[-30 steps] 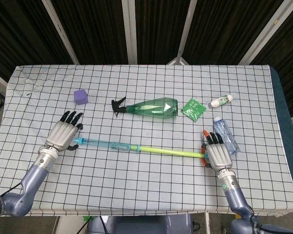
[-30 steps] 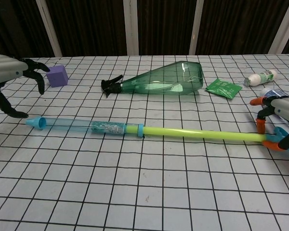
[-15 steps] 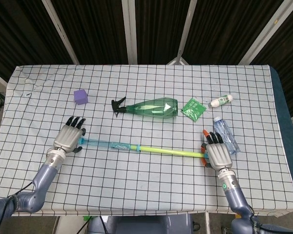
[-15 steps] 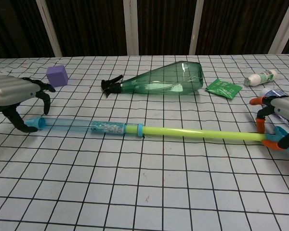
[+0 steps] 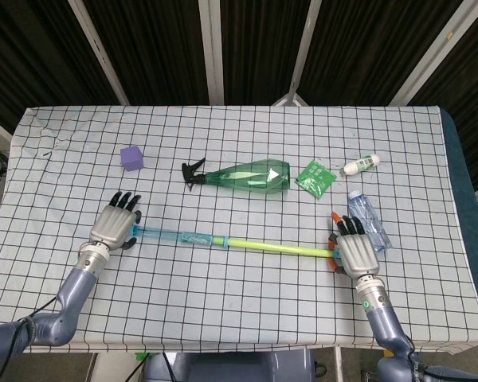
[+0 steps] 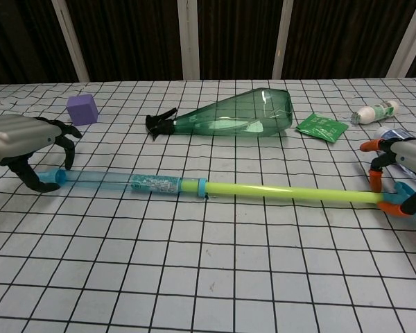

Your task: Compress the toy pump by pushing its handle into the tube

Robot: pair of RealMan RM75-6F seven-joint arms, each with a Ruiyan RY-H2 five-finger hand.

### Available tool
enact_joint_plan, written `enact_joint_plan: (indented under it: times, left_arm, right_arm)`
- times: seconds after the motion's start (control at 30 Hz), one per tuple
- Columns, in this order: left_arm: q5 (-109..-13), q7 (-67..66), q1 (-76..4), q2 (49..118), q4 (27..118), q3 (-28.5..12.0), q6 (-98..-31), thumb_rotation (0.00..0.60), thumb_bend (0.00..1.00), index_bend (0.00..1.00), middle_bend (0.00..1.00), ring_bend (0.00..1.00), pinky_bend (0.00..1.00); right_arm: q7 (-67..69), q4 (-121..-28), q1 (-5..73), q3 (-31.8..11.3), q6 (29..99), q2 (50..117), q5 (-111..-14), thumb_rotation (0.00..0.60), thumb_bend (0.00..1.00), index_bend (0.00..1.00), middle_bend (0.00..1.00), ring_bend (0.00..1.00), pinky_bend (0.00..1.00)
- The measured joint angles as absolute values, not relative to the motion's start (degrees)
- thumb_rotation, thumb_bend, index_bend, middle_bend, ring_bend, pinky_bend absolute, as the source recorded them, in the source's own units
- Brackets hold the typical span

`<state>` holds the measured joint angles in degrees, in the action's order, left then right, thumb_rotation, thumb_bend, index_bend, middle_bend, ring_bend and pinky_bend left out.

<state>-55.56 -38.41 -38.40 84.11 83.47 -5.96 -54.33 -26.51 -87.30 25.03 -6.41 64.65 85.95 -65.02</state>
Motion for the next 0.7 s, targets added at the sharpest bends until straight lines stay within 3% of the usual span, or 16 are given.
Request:
enact_joint_plan:
  times: [0.3, 0.7]
  left_arm:
    - [-54.78, -37.94, -38.66, 84.33, 83.35, -5.37, -54.81, 0.6, 0.46, 0.54, 0.07, 0.0, 0.0]
    - [-56.51, -35.86, -38.69, 83.16, 85.45, -5.3, -56.07, 0.6, 0.47, 0.56, 0.07, 0.0, 0.0]
  right_arm:
    - [-26.38, -87.34, 25.1, -6.36, 64.8, 85.95, -64.96, 0.6, 0.49, 0.61, 0.11, 0.0, 0.0]
    - [-25.45, -88.74, 25.04, -6.65, 65.51, 85.56, -65.4, 0.6, 0.49, 0.61, 0.11, 0.0, 0.0]
